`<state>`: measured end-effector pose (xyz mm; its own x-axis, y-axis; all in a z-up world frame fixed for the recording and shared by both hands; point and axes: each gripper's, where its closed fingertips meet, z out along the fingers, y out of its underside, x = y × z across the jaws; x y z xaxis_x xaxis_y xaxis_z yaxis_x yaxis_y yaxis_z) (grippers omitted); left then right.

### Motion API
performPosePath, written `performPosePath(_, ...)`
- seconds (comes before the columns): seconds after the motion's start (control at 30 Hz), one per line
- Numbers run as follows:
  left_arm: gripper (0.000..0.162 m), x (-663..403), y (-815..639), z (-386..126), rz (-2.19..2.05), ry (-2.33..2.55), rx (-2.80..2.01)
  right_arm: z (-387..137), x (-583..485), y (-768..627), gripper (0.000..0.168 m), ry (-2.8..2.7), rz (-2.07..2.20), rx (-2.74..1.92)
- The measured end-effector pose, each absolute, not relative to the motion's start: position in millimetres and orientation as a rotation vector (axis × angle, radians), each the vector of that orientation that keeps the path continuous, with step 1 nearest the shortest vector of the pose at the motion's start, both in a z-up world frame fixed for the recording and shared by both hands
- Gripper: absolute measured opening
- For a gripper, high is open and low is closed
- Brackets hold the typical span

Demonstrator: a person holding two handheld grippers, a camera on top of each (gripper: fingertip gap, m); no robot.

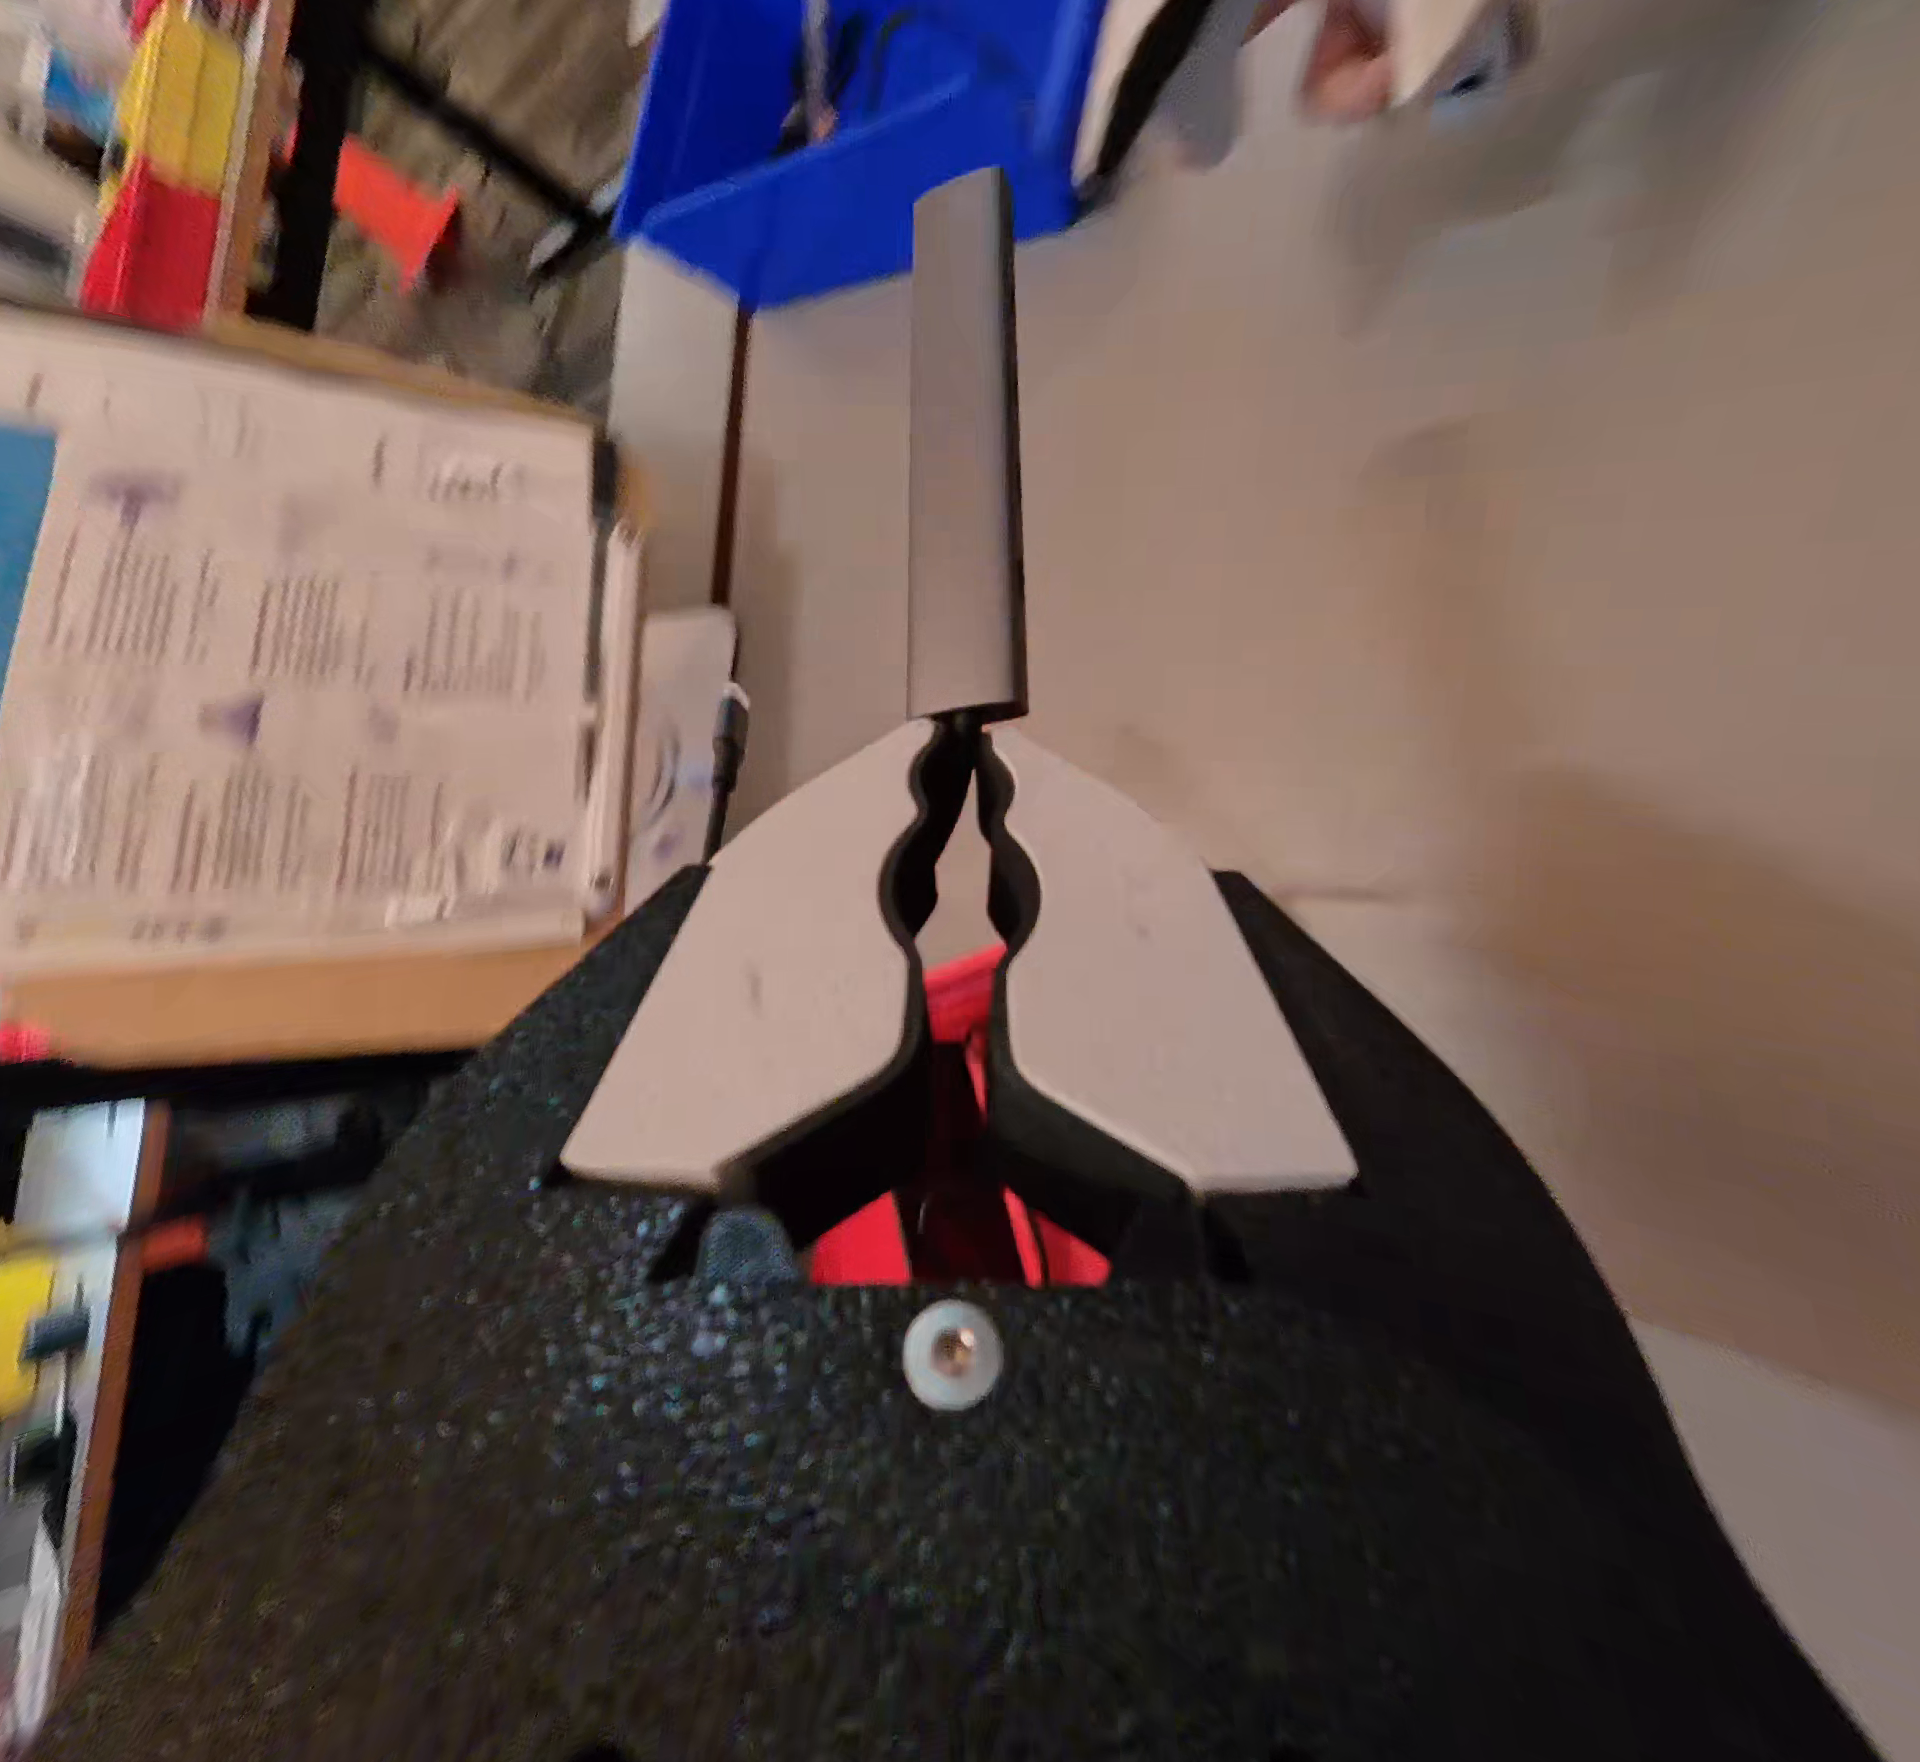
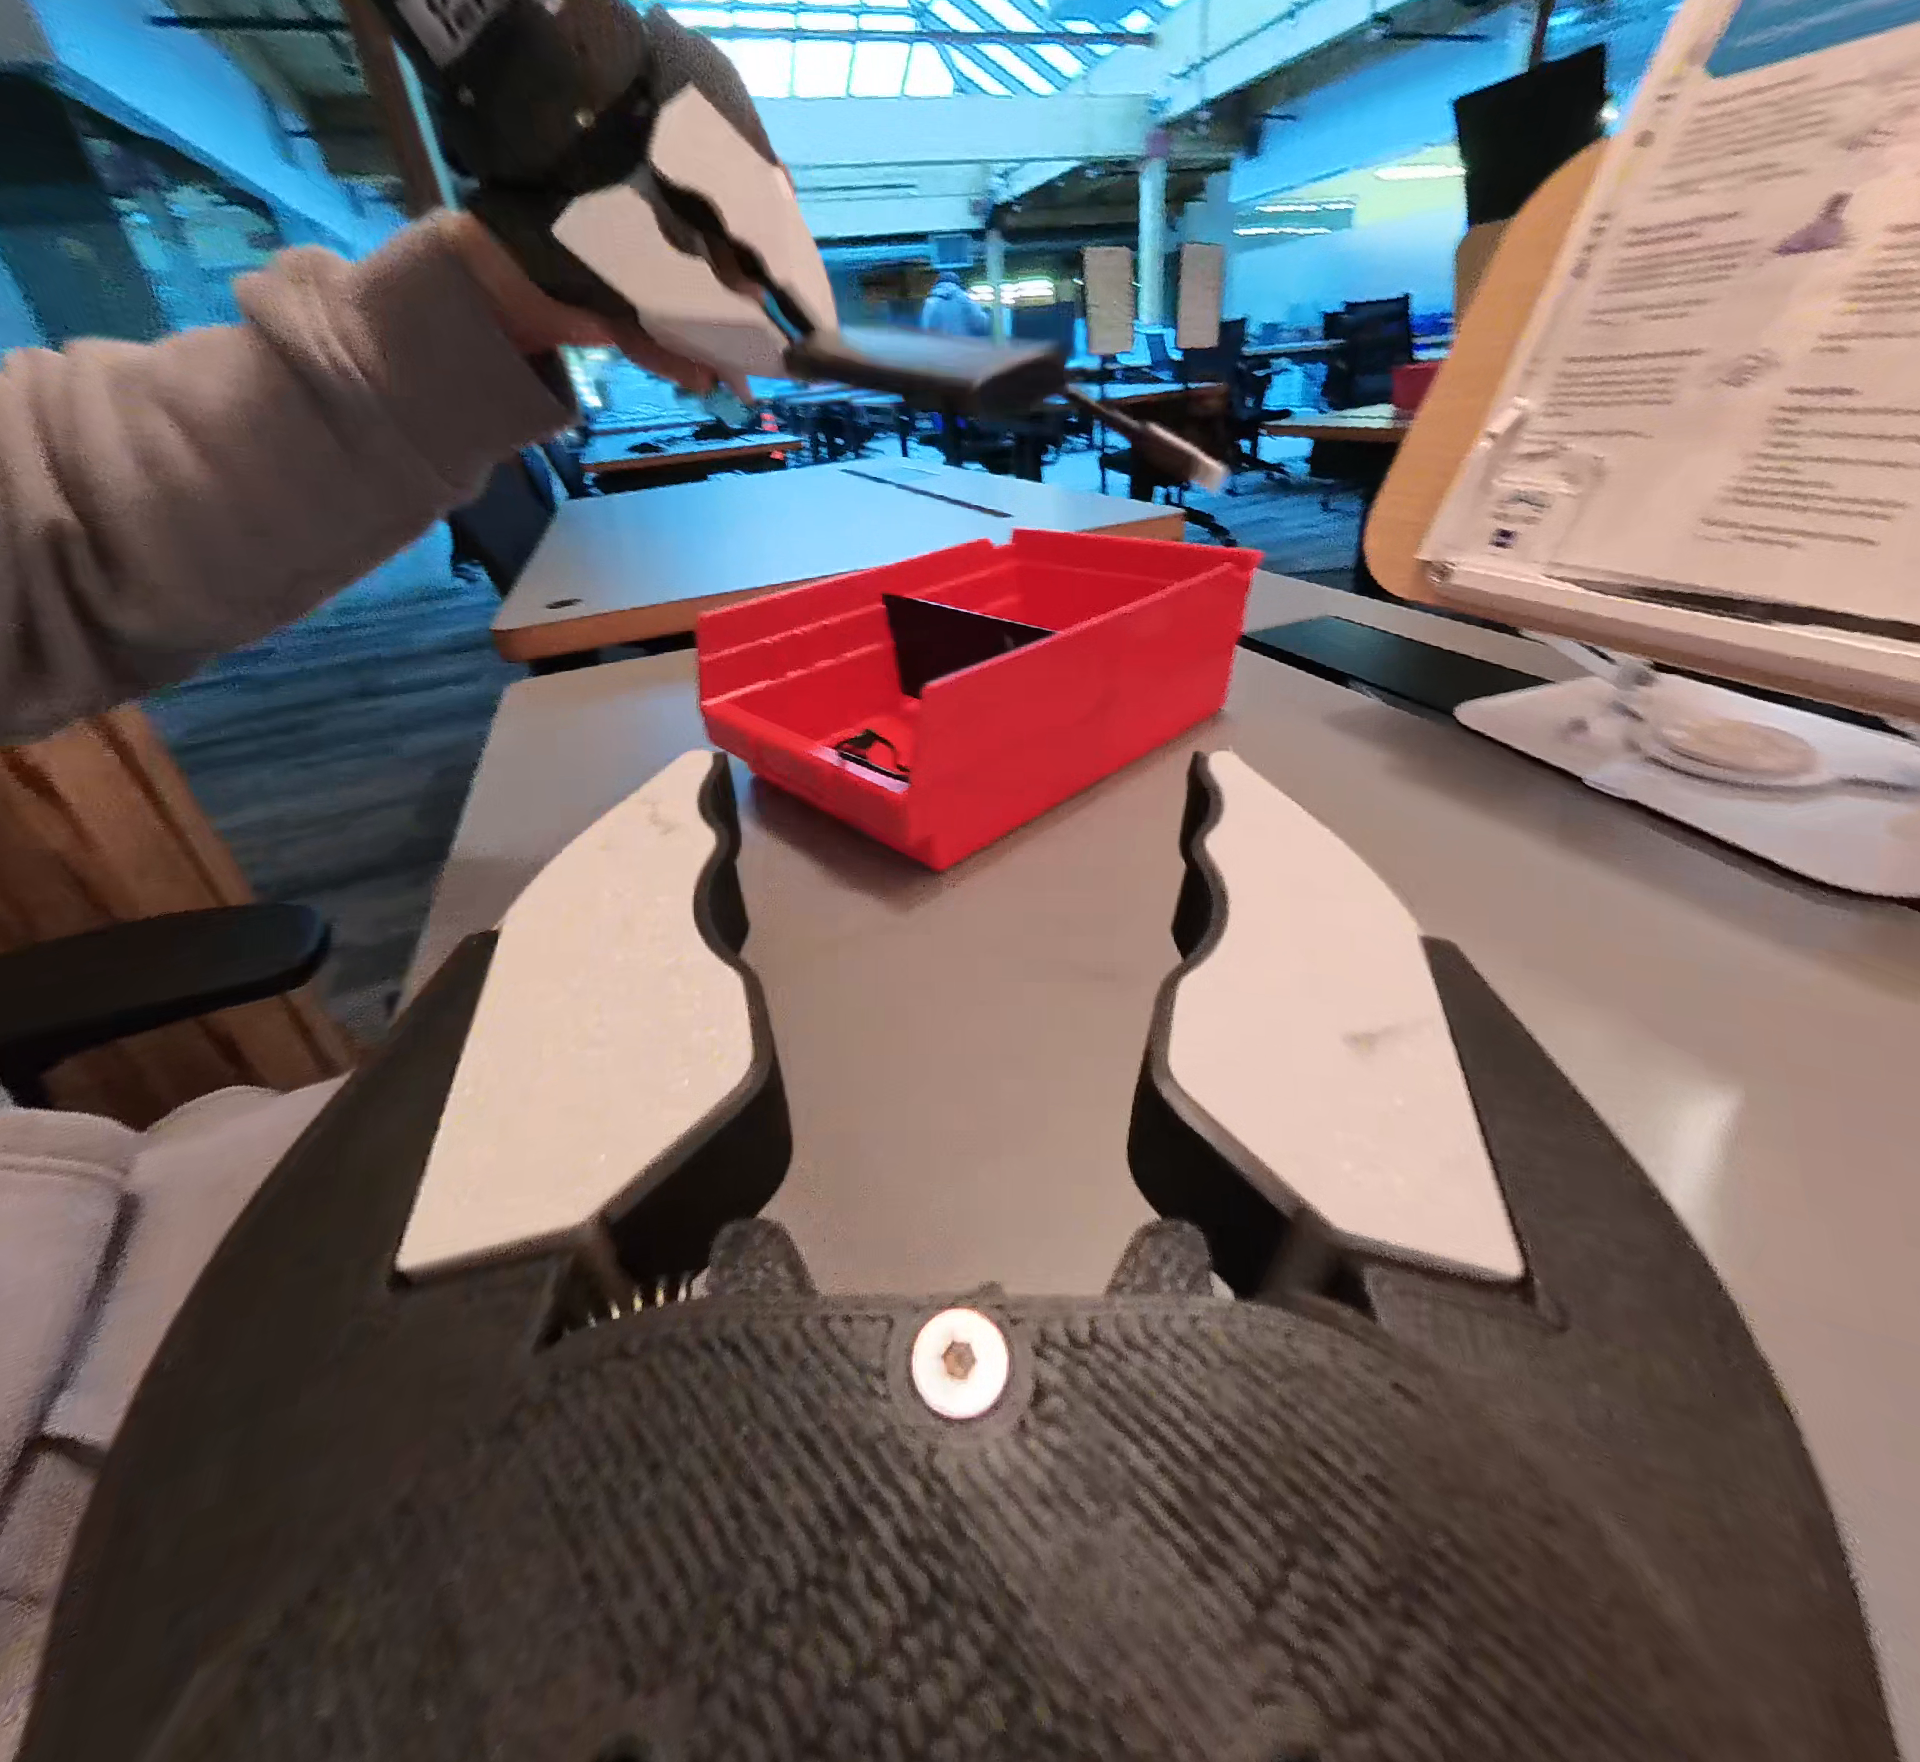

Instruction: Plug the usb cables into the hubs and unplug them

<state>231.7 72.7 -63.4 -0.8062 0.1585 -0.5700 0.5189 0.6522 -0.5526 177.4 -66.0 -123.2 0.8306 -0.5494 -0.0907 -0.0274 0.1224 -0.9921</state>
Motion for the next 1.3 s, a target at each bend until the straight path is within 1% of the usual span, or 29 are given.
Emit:
performPosePath(0.1, 0.004, 197.6, 44.0, -79.9, -1.032, 2.404, 0.678, -109.9, 167.2, -58.9, 0.080, 0.442, -0.369, -1.367)
performPosePath(0.2, 0.004, 181.2, 20.6, -93.3, -1.088, 2.422, 0.681, -102.3, 157.7, -51.7, 0.071, 0.380, -0.315, -1.313)
performPosePath(0.3, 0.004, 169.3, 3.1, -99.6, -1.228, 2.419, 0.650, -99.2, 160.6, -51.1, 0.070, 0.384, -0.341, -1.265)
performPosePath(0.37, 0.004, 164.3, -5.7, -100.7, -1.350, 2.395, 0.604, -93.6, 157.8, -50.5, 0.063, 0.369, -0.308, -1.212)
performPosePath(0.43, 0.004, 165.0, -10.6, -102.2, -1.440, 2.351, 0.533, -91.7, 161.3, -53.6, 0.060, 0.398, -0.287, -1.159)
performPosePath(0.5, 0.004, 163.0, -14.7, -102.0, -1.558, 2.313, 0.460, -93.1, 166.7, -58.0, 0.049, 0.436, -0.270, -1.117)
performPosePath(0.6, 0.003, 160.4, -22.9, -105.6, -1.719, 2.245, 0.346, -87.5, 165.7, -56.7, 0.043, 0.442, -0.204, -1.047)
performPosePath(0.63, 0.003, 160.8, -25.0, -107.8, -1.761, 2.228, 0.303, -86.7, 163.7, -54.1, 0.035, 0.428, -0.191, -1.047)
performPosePath(0.67, 0.003, 159.9, -27.2, -110.7, -1.803, 2.214, 0.273, -86.6, 159.9, -49.7, 0.031, 0.400, -0.179, -1.059)
performPosePath(0.73, 0.003, 157.7, -31.8, -118.3, -1.864, 2.202, 0.228, -91.3, 160.6, -43.2, 0.026, 0.397, -0.206, -1.104)
performPosePath(0.83, 0.004, 157.4, -34.5, -130.3, -1.928, 2.203, 0.159, -95.4, 160.1, -39.0, 0.023, 0.391, -0.221, -1.158)
performPosePath(0.93, 0.005, 161.6, -30.8, -141.6, -1.933, 2.223, 0.100, -108.2, 162.9, -33.4, 0.023, 0.402, -0.283, -1.309)
performPosePath(0.97, 0.011, 165.1, -28.4, -142.1, -1.913, 2.223, 0.072, -112.6, 166.3, -34.2, 0.023, 0.423, -0.325, -1.359)
performPosePath(1.0, 0.026, 169.6, -25.9, -139.4, -1.884, 2.212, 0.043, -118.5, 170.1, -36.2, 0.023, 0.446, -0.374, -1.421)
performPosePath(1.03, 0.037, 171.6, -24.0, -134.1, -1.855, 2.204, 0.040, -125.9, 171.9, -37.3, 0.023, 0.452, -0.413, -1.500)
performPosePath(1.07, 0.042, 171.1, -23.7, -127.5, -1.822, 2.202, 0.060, -133.7, 173.8, -38.9, 0.023, 0.454, -0.463, -1.584)
performPosePath(1.13, 0.044, 161.8, -28.5, -117.3, -1.734, 2.237, 0.172, -147.5, 179.4, -44.0, 0.023, 0.457, -0.591, -1.729)
performPosePath(1.2, 0.047, 149.9, -36.6, -116.6, -1.615, 2.318, 0.296, -156.3, 177.5, -40.3, 0.023, 0.410, -0.633, -1.820)
performPosePath(1.27, 0.053, 149.5, -43.1, -118.4, -1.493, 2.355, 0.340, -159.8, 175.7, -34.3, 0.023, 0.377, -0.651, -1.851)
performPosePath(1.3, 0.051, 152.1, -45.1, -119.1, -1.450, 2.353, 0.347, -162.2, 173.0, -30.5, 0.023, 0.352, -0.639, -1.870)
